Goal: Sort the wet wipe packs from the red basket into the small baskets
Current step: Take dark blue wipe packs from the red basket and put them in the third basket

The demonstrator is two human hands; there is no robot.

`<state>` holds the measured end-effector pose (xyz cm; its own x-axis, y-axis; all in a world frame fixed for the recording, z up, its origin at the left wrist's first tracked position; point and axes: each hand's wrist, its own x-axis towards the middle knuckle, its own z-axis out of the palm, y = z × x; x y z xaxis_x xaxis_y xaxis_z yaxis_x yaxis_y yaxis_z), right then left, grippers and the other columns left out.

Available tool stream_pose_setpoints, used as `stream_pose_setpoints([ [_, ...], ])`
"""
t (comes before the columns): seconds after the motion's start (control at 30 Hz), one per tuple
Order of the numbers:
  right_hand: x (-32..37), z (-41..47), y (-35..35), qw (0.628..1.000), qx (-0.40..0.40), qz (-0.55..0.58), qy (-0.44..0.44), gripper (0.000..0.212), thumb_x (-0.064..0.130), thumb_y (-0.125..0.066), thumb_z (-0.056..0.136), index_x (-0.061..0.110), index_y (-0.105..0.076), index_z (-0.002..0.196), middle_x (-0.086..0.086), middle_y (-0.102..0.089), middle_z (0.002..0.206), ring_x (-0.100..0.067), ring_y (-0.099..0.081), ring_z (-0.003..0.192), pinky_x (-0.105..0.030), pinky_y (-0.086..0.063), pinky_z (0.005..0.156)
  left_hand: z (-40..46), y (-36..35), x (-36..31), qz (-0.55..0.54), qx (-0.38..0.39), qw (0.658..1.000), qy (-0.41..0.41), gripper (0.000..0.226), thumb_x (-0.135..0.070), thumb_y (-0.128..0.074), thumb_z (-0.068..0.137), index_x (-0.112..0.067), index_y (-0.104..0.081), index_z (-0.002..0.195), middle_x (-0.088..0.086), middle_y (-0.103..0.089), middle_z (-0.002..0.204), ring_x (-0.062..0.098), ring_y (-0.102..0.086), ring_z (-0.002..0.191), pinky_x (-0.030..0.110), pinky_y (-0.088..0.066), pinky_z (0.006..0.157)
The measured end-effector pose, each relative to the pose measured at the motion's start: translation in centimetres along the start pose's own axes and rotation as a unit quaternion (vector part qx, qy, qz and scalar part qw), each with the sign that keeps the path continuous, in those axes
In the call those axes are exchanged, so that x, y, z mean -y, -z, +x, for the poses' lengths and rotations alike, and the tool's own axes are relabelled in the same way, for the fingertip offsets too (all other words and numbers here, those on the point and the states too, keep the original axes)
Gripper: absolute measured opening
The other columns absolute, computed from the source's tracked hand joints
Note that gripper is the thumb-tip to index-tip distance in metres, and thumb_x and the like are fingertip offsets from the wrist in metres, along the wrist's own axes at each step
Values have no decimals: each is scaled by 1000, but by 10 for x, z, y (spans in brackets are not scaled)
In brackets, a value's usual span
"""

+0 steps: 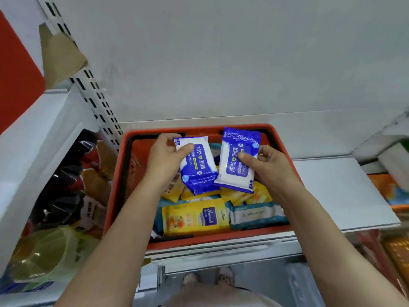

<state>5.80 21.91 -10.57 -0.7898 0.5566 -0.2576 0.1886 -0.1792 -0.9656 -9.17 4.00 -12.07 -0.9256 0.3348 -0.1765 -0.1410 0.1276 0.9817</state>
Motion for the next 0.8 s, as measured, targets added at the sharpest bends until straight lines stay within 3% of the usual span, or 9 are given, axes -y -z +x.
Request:
stream_pose_setpoints([
  [0.13, 4, -22, 16, 996, -76, 24, 45, 31, 20, -78, 82, 12, -64, 108, -8, -77, 95, -26, -75, 85, -35, -60, 66, -2, -32, -7, -22, 36, 999, -29, 21, -15, -77, 82, -19, -57, 89, -1, -74, 84, 11, -72, 71, 24, -52, 51],
  [0.27, 4, -50, 46, 989, -131, 29, 68, 26, 22, -75, 86, 18, -62, 108, -9, -77, 96, -27, -75, 85, -37, -61, 64, -21, -67, -7, -38, 72, 997, -10, 23, -13, -72, 86, -17, -50, 87, 2, -70, 82, 11, -71, 66, 34, -57, 57],
  [0.4, 0, -81, 87, 980, -183, 41, 63, 24, 23, -71, 89, 18, -61, 110, -6, -77, 92, -22, -75, 80, -33, -60, 61, -55, -98, -6, -48, 121, 992, 9, 37, -5, -72, 83, -18, -48, 108, 5, -70, 97, 12, -72, 71, 34, -59, 60],
  [0.47, -4, -99, 113, 974, -209, 59, 57, 26, 20, -72, 89, 14, -62, 113, -7, -77, 94, -23, -75, 81, -36, -61, 66, -75, -118, -8, -54, 154, 987, 4, 51, 0, -71, 82, -21, -48, 122, 5, -69, 104, 13, -72, 75, 33, -58, 57],
  [0.53, -9, -123, 142, 968, -227, 88, 57, 30, 13, -73, 87, 9, -62, 115, -10, -76, 99, -26, -75, 85, -41, -61, 71, -99, -144, -9, -55, 196, 979, 0, 59, 4, -69, 82, -23, -48, 131, 8, -67, 114, 22, -72, 88, 40, -60, 64],
  [0.57, -13, -138, 160, 964, -238, 100, 60, 32, 9, -73, 86, 8, -62, 115, -12, -75, 102, -27, -74, 87, -43, -61, 73, -114, -160, -8, -50, 215, 975, -4, 55, 4, -68, 83, -23, -51, 129, 8, -67, 116, 25, -72, 91, 43, -60, 67],
  [0.7, -33, -213, 243, 943, -293, 134, 78, 44, -1, -76, 79, 11, -57, 117, -12, -74, 104, -36, -72, 94, -56, -58, 77, -190, -233, 4, -40, 263, 964, 26, 35, 1, -65, 83, -21, -58, 109, 5, -70, 101, 15, -72, 71, 29, -56, 55],
  [0.8, -51, -277, 312, 925, -345, 129, 95, 48, -5, -76, 77, 17, -53, 113, -9, -74, 102, -31, -73, 89, -48, -60, 69, -261, -295, 23, -58, 294, 953, 51, 24, -5, -67, 87, -15, -58, 107, 4, -70, 93, 14, -71, 69, 29, -56, 56],
])
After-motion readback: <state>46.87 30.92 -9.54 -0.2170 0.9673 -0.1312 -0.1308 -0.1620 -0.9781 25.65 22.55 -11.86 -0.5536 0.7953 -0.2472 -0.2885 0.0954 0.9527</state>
